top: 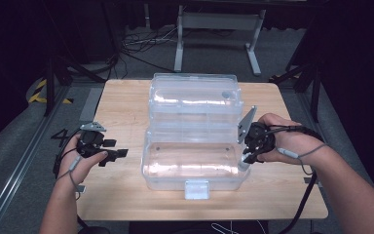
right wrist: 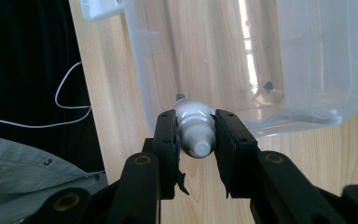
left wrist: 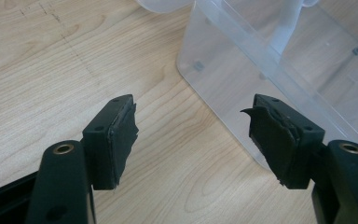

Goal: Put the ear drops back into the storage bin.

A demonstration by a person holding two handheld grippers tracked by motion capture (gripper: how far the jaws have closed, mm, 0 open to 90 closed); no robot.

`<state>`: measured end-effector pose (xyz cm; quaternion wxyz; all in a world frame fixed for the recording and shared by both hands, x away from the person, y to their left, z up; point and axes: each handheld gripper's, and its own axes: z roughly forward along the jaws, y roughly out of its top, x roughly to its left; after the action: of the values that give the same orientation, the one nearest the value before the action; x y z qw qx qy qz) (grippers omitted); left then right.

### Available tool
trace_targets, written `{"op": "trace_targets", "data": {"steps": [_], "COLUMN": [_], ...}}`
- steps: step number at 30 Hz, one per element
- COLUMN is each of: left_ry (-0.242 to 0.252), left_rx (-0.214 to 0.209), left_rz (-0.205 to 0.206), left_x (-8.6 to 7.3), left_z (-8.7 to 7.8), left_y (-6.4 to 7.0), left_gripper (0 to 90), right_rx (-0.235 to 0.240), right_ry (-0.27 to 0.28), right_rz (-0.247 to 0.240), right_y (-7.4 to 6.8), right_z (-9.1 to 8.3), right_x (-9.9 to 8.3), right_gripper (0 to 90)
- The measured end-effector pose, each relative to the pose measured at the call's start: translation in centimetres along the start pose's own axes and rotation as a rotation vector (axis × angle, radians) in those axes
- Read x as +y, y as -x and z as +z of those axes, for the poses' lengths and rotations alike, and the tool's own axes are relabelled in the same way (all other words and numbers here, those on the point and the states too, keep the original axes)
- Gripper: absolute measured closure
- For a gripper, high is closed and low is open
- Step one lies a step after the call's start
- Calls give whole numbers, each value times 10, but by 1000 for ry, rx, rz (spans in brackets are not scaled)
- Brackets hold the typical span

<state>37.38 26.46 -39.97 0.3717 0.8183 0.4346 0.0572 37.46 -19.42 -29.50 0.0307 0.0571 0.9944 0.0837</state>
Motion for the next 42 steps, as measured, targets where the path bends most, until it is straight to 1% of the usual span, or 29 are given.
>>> {"op": "trace_targets", "data": {"steps": [2,3,6,10,14,16,17,21,22,23,24,25,31,33,35,37,42], "left_ry": [-1,-1,-3,-14,-23,-23,-22,-21,-21,-20,-20,-19,-13,-9,-7,-8,-10], "left_rx": [1,1,1,-6,-1,0,-2,-1,-3,-3,-3,-3,3,2,2,3,5], "left_rz": [0,0,0,2,7,4,4,4,0,1,1,3,6,7,9,11,11], "left_x": [0,0,-1,-1,-2,-3,-3,-4,-4,-4,-4,-4,-4,-5,-5,-5,-5], "left_z": [0,0,0,0,0,0,0,0,0,0,0,0,-1,-1,-1,-1,-1], "left_y": [0,0,0,1,1,0,0,0,0,0,0,0,-1,-1,-2,-2,-2], "left_gripper": [322,321,321,319,312,308,307,303,302,301,300,298,279,278,274,273,272], "right_rx": [4,8,11,17,13,20,16,29,32,35,38,37,48,47,49,57,63], "right_ry": [-8,-12,-21,-34,-46,-50,-50,-59,-58,-54,-61,-62,-66,-81,-75,-84,-82], "right_rz": [-9,-4,-12,-20,-42,-43,-54,-65,-59,-63,-58,-66,-66,-72,-77,-68,-68], "right_y": [1,2,4,6,8,8,9,10,10,10,10,10,11,11,12,11,12], "right_z": [3,4,10,17,23,26,28,34,36,37,38,40,48,51,54,58,64], "right_x": [1,1,2,3,5,5,6,8,8,8,9,9,11,12,13,14,14], "right_gripper": [711,711,711,711,710,711,711,710,711,711,710,711,711,710,711,711,711]}}
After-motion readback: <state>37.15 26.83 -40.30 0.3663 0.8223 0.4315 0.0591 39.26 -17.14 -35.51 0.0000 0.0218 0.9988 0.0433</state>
